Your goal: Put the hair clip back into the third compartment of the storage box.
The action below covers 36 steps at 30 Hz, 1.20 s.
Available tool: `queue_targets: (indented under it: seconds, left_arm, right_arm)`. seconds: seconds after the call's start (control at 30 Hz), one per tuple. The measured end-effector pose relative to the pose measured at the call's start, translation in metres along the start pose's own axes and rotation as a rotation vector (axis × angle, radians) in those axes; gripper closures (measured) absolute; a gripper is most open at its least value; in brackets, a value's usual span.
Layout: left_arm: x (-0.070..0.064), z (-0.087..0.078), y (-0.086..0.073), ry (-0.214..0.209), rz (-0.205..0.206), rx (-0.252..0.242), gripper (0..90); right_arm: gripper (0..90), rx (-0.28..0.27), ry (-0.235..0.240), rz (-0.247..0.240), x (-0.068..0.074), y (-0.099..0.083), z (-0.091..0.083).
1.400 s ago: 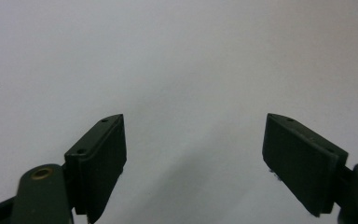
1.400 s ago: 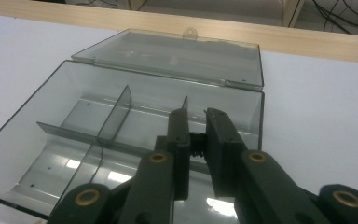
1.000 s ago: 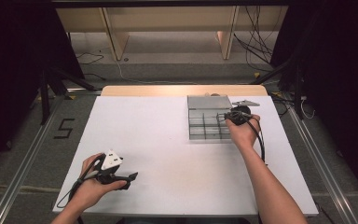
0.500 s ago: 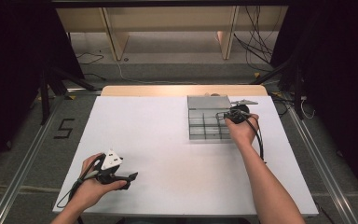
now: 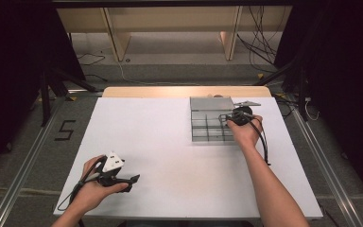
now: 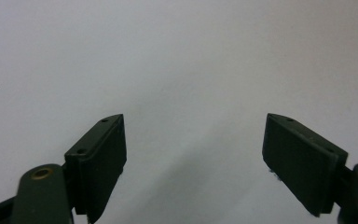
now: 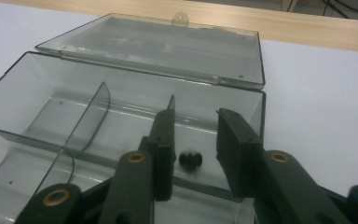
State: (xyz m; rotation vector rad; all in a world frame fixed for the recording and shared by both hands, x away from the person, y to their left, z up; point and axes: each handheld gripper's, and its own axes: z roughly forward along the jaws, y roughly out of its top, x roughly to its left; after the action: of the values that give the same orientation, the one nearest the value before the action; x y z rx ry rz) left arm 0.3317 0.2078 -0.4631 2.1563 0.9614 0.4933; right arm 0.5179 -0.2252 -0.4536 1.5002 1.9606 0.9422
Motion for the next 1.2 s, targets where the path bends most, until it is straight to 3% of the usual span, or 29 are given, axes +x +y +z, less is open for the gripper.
queue_targets:
  seconds: [0.43,1.2]
  left_arm:
    - [0.0,0.0,0.0,0.0,0.002,0.0,21.3]
    - [-0.001,-0.001,0.0,0.001,0.002,0.002,21.4]
  right_arm:
    - [50.2,-0.015,0.075,0.005,0.001,0.0,-0.02]
    - [34.8,-0.061,0.165,-0.065,0.011,-0.022,-0.066]
